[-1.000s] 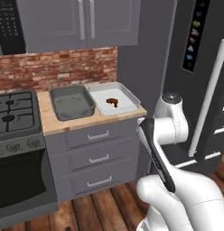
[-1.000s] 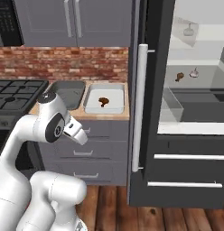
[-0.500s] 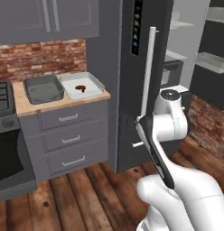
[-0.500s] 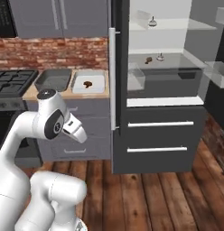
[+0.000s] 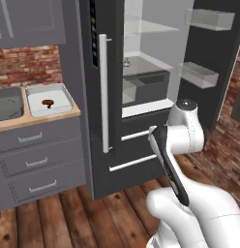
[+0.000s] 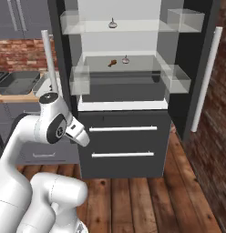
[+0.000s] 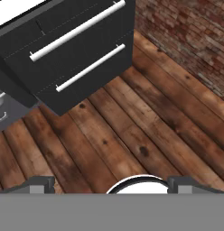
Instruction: Place one garlic and one chicken drumstick in each tupperware on the nearby counter, to pack two identical lunches.
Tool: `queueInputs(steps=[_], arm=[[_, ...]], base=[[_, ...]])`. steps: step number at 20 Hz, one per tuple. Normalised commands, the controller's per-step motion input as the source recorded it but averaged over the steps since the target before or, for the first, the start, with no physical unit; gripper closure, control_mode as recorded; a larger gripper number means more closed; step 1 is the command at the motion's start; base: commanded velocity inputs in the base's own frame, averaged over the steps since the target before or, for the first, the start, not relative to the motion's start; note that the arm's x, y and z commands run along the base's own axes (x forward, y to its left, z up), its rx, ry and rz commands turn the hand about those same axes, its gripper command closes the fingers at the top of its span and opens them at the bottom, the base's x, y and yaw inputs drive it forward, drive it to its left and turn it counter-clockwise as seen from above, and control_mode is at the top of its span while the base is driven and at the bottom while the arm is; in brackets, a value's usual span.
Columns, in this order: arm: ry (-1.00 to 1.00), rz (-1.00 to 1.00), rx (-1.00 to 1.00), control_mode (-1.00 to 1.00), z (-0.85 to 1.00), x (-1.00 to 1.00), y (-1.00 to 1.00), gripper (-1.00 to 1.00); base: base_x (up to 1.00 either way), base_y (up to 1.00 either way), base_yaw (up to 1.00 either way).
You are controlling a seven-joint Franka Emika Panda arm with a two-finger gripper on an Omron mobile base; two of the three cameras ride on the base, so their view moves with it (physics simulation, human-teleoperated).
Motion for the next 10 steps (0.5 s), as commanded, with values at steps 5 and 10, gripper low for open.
queueInputs(steps=[5, 10], arm=[[0.0, 0.0, 0.0, 1.0, 0.0, 0.0, 0.0, -1.0], [0.0, 0.0, 0.0, 1.0, 0.0, 0.0, 0.0, -1.0]], base=[[1.0, -0.97, 0.22], [1.0, -0.74, 0.31]])
